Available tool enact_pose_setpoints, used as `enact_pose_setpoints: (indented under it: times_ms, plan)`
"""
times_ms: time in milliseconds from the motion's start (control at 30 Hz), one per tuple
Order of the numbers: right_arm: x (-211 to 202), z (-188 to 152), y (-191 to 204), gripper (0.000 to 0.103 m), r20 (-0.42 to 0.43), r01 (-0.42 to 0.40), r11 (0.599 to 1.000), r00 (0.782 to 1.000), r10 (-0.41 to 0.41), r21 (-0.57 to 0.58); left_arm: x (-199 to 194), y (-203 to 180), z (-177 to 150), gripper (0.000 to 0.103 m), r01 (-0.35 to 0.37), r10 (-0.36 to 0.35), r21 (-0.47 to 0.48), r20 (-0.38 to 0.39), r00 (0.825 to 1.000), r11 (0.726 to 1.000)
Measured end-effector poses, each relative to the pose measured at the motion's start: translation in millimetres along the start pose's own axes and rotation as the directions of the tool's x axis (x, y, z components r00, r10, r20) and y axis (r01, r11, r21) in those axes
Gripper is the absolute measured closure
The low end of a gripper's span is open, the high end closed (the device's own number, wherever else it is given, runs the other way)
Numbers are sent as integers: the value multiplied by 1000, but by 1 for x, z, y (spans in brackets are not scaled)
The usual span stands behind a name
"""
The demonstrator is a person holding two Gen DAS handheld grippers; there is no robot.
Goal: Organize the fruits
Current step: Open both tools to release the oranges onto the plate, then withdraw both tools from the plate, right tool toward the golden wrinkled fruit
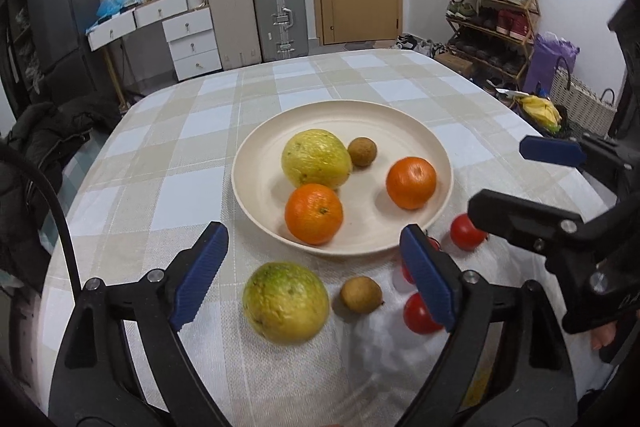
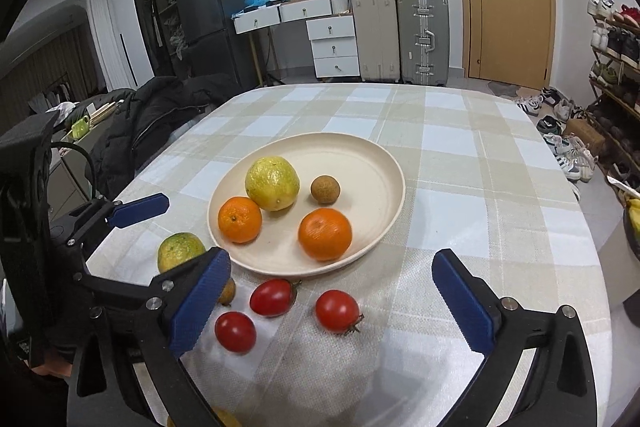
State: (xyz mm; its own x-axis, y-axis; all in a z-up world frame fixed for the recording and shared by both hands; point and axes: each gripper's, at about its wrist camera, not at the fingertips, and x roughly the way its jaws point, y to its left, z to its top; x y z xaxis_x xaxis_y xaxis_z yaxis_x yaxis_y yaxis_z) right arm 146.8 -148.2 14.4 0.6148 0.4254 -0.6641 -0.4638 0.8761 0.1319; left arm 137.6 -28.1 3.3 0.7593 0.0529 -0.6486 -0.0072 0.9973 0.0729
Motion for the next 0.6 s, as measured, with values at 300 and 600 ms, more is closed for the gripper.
enact_pose_setpoints:
  times_ms: [300, 600]
  plan:
    - [-25, -7, 6, 0, 25, -33, 999, 999, 34, -8, -42, -11, -7, 2, 10, -11, 20, 52, 999, 1000]
    - [-56, -15, 14, 0, 71, -44, 999, 996, 45, -19, -71, -6, -15, 1, 26, -25, -21, 61, 998, 999]
